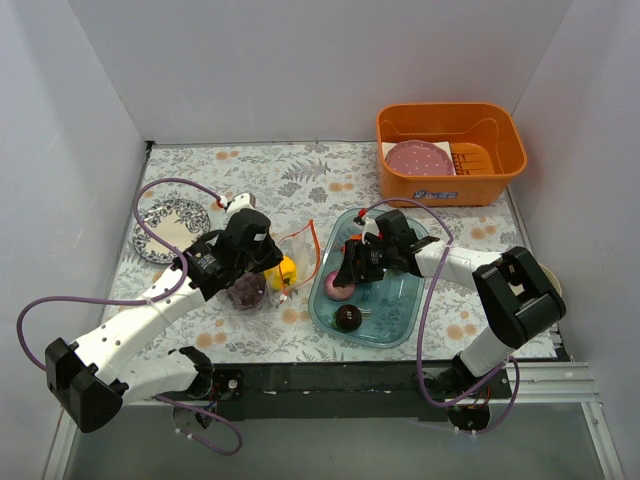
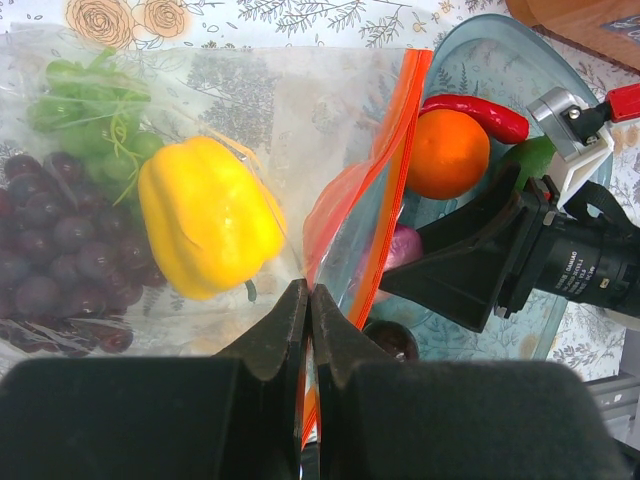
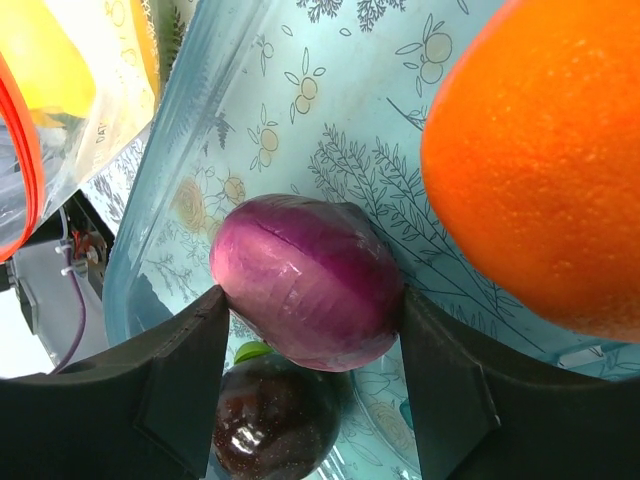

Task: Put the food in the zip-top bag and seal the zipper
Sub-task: Pick up the fake vegetable from the bin.

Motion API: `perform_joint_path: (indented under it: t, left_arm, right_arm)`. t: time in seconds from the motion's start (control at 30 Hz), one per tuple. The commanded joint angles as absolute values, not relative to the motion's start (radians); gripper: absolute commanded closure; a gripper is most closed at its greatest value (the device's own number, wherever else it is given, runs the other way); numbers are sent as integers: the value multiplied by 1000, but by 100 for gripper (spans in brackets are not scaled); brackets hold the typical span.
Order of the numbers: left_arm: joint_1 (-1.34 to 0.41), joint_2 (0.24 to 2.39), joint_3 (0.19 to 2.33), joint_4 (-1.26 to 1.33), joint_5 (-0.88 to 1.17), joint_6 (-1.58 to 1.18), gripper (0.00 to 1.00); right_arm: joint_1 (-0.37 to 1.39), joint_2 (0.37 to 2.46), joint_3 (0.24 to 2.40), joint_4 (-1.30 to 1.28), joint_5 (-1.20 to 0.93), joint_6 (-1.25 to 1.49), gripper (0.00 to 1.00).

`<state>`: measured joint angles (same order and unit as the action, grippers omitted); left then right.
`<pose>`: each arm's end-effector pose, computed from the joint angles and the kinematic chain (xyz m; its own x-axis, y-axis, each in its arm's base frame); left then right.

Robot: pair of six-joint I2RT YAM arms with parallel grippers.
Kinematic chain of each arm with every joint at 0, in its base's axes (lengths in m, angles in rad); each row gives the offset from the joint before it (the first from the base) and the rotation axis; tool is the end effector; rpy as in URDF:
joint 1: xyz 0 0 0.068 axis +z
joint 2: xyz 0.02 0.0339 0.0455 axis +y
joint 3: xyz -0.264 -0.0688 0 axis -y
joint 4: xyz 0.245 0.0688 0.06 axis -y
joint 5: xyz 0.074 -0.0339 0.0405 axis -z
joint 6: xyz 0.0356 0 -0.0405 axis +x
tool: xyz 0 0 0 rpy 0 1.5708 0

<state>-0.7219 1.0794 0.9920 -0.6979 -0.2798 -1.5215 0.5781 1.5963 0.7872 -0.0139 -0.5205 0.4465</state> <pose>0.1726 -0.1388 0.3081 -0.5141 -0.8264 -0.2299 -0.5060 0.5086 -0.6967 0.2504 0.1845 0.1646 -0.8809 -0.1274 -0.4559 -0.4179 0.6617 0.6225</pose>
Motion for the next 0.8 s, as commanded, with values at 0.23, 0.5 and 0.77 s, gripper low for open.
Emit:
perform_joint_path:
  t: [0.23, 0.5, 0.77]
  left_arm:
    - [-719, 1078, 992, -686, -275, -1511, 100]
    - [-719, 1086, 999, -683, -276, -1506, 100]
    - [-719, 1074, 988, -689, -276, -1511, 100]
  right_arm:
    - [584, 1523, 792, -52, -489, 403, 90]
    - [584, 1465, 821, -126, -439, 393, 90]
    - [584, 1367, 836, -182, -403, 400, 91]
